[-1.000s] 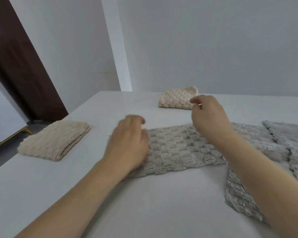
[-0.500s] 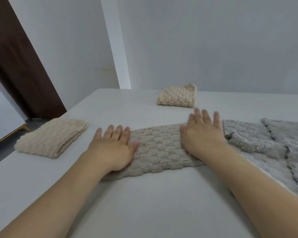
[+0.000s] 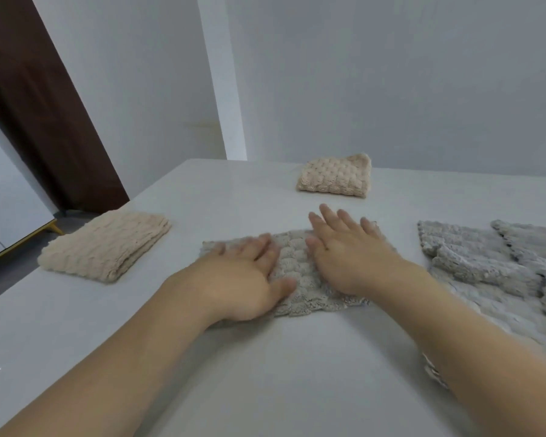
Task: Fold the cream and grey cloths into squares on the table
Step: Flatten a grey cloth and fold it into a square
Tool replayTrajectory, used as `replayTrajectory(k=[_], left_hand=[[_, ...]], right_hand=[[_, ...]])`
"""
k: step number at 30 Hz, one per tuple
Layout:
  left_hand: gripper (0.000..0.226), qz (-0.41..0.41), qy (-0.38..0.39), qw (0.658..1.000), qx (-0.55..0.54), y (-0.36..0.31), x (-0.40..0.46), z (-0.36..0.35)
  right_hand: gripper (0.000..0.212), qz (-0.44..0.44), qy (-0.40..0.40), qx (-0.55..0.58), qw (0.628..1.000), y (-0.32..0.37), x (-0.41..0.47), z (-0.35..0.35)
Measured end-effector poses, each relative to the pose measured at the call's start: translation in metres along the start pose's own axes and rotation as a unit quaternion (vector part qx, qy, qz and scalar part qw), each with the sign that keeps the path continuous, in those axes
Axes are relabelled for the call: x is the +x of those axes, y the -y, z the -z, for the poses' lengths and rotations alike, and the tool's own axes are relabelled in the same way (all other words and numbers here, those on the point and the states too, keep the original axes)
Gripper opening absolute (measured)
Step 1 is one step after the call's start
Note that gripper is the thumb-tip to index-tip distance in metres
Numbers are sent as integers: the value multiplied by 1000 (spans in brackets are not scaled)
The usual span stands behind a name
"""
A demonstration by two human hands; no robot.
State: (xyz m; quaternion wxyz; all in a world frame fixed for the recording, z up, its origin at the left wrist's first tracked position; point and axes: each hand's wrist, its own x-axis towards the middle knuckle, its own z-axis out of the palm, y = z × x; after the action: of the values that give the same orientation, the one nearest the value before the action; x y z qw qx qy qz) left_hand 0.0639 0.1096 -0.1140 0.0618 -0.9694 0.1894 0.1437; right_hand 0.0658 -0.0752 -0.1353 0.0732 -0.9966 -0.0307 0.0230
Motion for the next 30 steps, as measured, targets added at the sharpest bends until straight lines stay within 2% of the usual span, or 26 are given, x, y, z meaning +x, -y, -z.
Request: replayTrajectory(k=[3,6,8,11,13,15,17,19,20,23,25,28,30], left_hand=[[89,-21,98,994,-30,5,0,6],[103,28,145,989,-16,28,-4,18],[103,42,124,991,25,32,-7,25],[83,-32,41,998,17,15,-4,20],[77,-64,68,996,-8,7,0,12],[80,-30,108,994,-4,12,3,11],[80,32,107,994,4,22,0,15],[71,50,58,997,23,23,-1,18],[64,31,5,999,35,18,0,17],[47,-78,-145,986,33,5,7,4],[44,-80,-139,987,3,12,14,1],[39,9,-125,990,64,33,18,0],[30,16,-195,973,124,33,19,0]], right_hand=[[56,9,37,8,999,-6,2,-9],[58,-82,39,-20,996,-30,2,-1],[59,-115,17,-58,992,-31,1,8],[59,-26,19,-33,999,-3,-5,11],[58,24,60,-8,998,7,-8,1],[57,8,79,-6,997,-5,-5,-5],[58,-58,78,-23,995,-23,-3,1],[60,-109,60,-61,990,-29,-4,12],[60,-100,51,-73,991,-23,-5,15],[57,-1,94,-33,995,1,-8,11],[56,13,124,-20,992,-5,-6,4],[57,-67,113,-31,991,-31,-4,9],[59,-88,74,-63,991,-29,-5,18]])
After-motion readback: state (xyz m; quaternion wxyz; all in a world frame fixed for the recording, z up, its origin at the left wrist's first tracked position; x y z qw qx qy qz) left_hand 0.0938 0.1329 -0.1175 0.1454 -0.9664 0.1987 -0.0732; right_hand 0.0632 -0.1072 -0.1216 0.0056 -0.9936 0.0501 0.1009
